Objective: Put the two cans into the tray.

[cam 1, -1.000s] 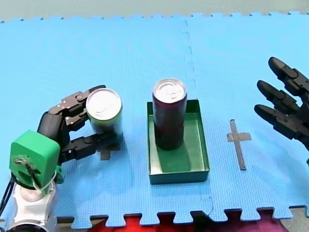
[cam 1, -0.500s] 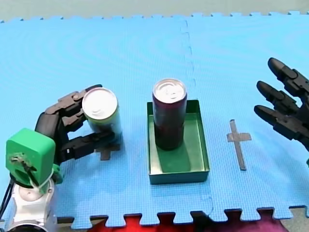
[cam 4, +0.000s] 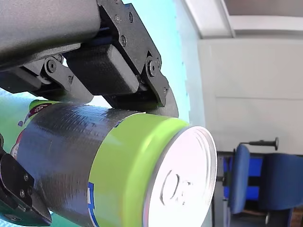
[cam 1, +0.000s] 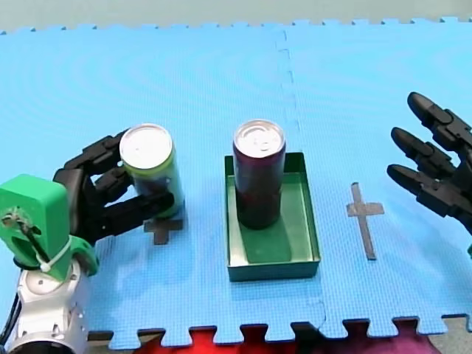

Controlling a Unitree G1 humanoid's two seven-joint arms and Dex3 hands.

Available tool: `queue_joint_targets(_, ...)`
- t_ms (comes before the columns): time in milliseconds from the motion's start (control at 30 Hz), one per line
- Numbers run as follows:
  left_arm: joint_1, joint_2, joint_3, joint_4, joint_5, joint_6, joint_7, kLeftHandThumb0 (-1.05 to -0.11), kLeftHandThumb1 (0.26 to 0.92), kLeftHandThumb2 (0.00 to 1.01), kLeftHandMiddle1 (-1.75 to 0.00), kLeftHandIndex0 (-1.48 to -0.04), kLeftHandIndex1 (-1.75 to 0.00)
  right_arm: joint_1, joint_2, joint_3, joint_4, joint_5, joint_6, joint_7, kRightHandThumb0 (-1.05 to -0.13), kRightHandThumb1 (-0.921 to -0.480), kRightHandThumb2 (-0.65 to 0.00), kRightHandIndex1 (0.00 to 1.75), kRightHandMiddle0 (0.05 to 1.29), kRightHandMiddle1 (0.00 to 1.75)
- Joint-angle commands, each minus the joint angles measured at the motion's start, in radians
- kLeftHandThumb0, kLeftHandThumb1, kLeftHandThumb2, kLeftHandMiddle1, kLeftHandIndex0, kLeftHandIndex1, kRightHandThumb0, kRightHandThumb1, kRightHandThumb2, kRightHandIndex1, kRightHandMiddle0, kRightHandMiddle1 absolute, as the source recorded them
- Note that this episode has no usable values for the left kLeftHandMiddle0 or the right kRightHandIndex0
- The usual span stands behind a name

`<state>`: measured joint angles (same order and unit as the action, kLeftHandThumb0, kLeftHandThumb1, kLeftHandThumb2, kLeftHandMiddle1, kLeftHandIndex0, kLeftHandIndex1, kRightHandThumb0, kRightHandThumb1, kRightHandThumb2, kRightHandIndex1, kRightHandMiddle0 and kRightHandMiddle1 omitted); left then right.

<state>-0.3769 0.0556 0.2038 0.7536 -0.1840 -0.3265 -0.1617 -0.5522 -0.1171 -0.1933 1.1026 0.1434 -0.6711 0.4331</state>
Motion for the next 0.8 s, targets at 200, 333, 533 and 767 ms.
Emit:
queue_joint_targets(200,0.071,-0.005,-0.009,-0.228,-0.015,0.191,0.033,-0.366,0.766,0.00,-0.01,-1.27,0.00,-0.004,-0.015,0.007,0.016,-0.013,-0.016,0.006,-1.048,-0.866,-0.003,0.01,0.36,0.00)
queue_joint_targets(333,0.089,-0.007,-0.009,-0.282,-0.020,0.239,0.031,-0.366,0.761,0.00,-0.01,-1.28,0.00,-0.003,-0.015,0.008,0.018,-0.017,-0.016,0.005,-1.048,-0.870,-0.004,0.01,0.35,0.00)
queue_joint_targets(533,0.133,-0.009,-0.014,-0.393,-0.031,0.307,0.028,-0.367,0.758,0.00,-0.01,-1.28,0.00,-0.004,-0.011,0.009,0.028,-0.020,-0.018,0.000,-1.048,-0.875,-0.005,0.01,0.34,0.00)
queue_joint_targets(767,0.201,-0.021,-0.028,-0.539,-0.036,0.369,0.034,-0.368,0.756,0.00,-0.01,-1.28,0.00,-0.009,-0.008,0.005,0.050,-0.018,-0.024,0.004,-1.048,-0.877,-0.004,0.01,0.34,0.00)
